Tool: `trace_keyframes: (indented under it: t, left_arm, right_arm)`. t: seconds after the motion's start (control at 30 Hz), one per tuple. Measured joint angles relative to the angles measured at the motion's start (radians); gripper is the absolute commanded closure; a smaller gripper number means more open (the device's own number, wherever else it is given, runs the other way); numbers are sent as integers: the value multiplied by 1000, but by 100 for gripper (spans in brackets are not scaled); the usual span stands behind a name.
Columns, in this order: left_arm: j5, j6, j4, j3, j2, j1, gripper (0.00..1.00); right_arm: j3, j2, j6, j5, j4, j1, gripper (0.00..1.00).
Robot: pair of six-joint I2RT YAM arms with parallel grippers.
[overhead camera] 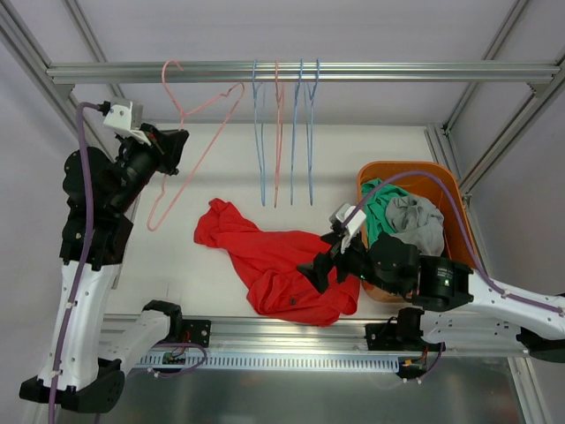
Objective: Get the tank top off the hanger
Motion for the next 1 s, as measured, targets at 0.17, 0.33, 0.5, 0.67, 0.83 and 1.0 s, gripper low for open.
trace_keyframes:
  t: [0.17,0.33,0.5,0.67,0.83,1.0]
  left_arm:
    - [-27,16,163,-39,65,-77,100]
    - [-138,77,236,-27,174,-212,100]
    - [-281,116,252,-11,283,-285,100]
    - [-404,133,268,-10,317,-299,100]
    - [-426,136,272,11,336,-299,100]
    - [-418,134,277,28,380,-300,100]
  right_arm:
    - [-49,-55,11,16,-8,0,1]
    - [-56,-89,17,26,-7,0,0]
    - [-62,-89,18,26,-8,-1,0]
    - [-66,-92,19,26,-6,-1,1]
    - [-78,-94,20,26,-6,-1,1]
    - [-78,-85,20,26,-6,0,1]
